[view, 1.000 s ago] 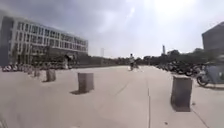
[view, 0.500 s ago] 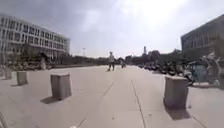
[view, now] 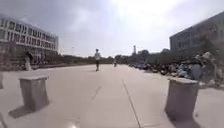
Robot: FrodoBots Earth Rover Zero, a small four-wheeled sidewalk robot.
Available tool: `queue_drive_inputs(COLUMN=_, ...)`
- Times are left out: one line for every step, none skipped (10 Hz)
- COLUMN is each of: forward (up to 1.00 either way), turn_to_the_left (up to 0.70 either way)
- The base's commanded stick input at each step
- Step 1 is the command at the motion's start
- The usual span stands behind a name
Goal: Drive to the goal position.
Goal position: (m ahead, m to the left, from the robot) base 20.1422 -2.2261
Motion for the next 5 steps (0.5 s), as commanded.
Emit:
queue_drive_inputs(forward=1.0, turn_to_the_left=0.0)
queue_drive_inputs(forward=1.0, turn_to_the_left=0.0)
queue_drive_inputs(forward=1.0, turn_to_the_left=0.0)
queue_drive_inputs(forward=1.0, turn_to_the_left=0.0)
queue_drive_inputs(forward=1.0, turn_to_the_left=0.0)
